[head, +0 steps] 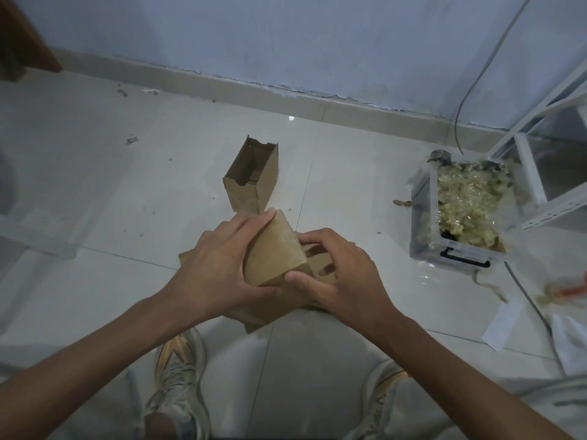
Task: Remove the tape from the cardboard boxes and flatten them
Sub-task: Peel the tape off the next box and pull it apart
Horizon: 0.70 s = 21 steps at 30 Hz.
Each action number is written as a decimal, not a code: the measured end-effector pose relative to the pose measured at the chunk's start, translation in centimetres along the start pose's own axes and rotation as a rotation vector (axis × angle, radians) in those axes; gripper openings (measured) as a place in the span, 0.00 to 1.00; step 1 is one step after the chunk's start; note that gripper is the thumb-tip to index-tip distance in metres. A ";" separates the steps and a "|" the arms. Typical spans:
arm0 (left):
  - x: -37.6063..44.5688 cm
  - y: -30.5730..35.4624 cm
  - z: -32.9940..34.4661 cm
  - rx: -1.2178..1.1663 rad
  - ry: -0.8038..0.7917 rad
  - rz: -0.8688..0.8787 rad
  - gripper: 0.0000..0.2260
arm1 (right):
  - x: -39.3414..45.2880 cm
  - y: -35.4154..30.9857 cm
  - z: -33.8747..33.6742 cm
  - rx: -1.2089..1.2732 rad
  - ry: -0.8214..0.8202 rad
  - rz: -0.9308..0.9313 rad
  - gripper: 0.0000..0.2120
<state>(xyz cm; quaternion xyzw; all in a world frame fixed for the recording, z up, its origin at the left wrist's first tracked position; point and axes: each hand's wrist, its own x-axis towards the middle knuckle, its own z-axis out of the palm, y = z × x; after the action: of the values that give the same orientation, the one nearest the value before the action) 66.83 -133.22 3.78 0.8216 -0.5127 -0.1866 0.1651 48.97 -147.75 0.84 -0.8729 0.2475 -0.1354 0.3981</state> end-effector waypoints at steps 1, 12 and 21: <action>-0.1 0.0 0.1 0.014 -0.003 0.008 0.55 | -0.1 -0.1 0.1 -0.024 -0.007 -0.001 0.33; 0.1 -0.7 -1.1 0.237 0.093 0.196 0.51 | 0.1 0.3 0.2 -0.068 0.002 -0.219 0.21; 1.0 -0.8 -1.2 0.364 0.066 0.225 0.52 | 0.5 -0.1 0.6 -0.029 0.017 -0.203 0.16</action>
<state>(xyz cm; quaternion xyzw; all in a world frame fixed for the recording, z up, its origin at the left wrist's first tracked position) 68.37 -133.68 4.32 0.7812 -0.6207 -0.0441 0.0504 49.66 -147.57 0.53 -0.8978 0.1632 -0.1791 0.3677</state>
